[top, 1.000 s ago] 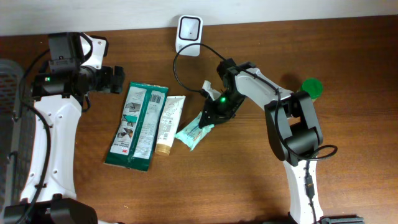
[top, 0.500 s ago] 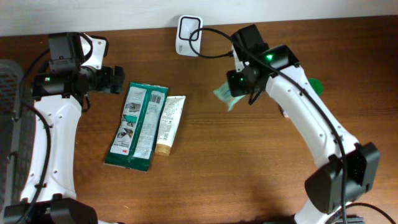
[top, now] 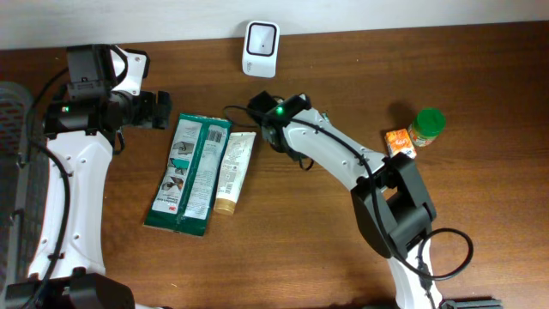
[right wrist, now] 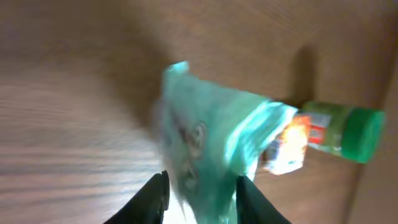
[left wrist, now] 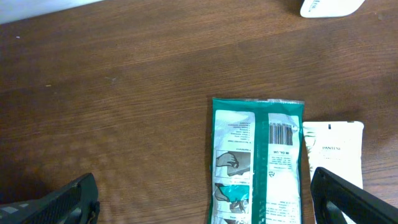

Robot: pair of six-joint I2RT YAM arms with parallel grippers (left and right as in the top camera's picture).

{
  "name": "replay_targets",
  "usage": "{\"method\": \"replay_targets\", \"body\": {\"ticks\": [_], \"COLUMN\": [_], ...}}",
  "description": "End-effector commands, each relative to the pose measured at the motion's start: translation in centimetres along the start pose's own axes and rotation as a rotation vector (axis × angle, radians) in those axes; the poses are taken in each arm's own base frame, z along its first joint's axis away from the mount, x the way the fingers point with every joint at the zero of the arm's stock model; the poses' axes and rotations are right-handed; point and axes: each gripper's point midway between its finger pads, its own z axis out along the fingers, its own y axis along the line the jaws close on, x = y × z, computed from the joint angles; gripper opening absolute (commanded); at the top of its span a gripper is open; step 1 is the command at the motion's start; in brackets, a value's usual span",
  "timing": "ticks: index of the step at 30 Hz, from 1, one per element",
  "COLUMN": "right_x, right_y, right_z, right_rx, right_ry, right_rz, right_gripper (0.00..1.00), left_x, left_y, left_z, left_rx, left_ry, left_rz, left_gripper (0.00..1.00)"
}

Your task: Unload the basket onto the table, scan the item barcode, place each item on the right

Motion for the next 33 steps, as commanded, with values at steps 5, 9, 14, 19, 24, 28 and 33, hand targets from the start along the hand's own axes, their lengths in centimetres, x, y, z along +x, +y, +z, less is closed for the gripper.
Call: {"method": "replay_targets", "body": {"ticks": [5, 9, 14, 19, 24, 28, 33], "right_x": [0.6, -3.5, -2.6, -1.2, 0.7, 1.5, 2.6], "right_y": [5.9, 1.3, 0.4, 3.3, 5.0, 4.9, 5.2], "right_z": [-2.7, -3.5, -0.8, 2.7, 5.1, 5.1, 5.7], "right_rx": [-0.406, -0.518, -0.686, -0.698, -0.688, -0.680, -0.674], "right_ry": [0.061, 0.007, 0.105, 0.148, 0.234, 0.265, 0.288], "right_rz": [-0.048, 0.102, 0.206, 0.226, 0.201, 0.188, 0.159], "right_gripper": [0.43, 0.29, 0.11, 0.09, 0.19, 0.26, 0.33], "left_x": [-0.3, -0.3, -0.3, -0.3, -0.3, -0.3, -0.3], "left_y": [-0.1, -0.1, -0.1, -0.1, -0.1, -0.1, -0.1], "left_z": [-0.2, -0.2, -0.2, -0.2, -0.2, -0.2, -0.2], "left_rx": [0.012, 0.013, 0.013, 0.012, 0.013, 0.013, 0.013], "left_ry": [-0.012, -0.013, -0.012, -0.012, -0.012, -0.012, -0.013], "left_rz": [0.013, 0.013, 0.013, 0.013, 0.013, 0.013, 0.013], "left_gripper": [0.99, 0.99, 0.99, 0.99, 0.99, 0.99, 0.99]}}
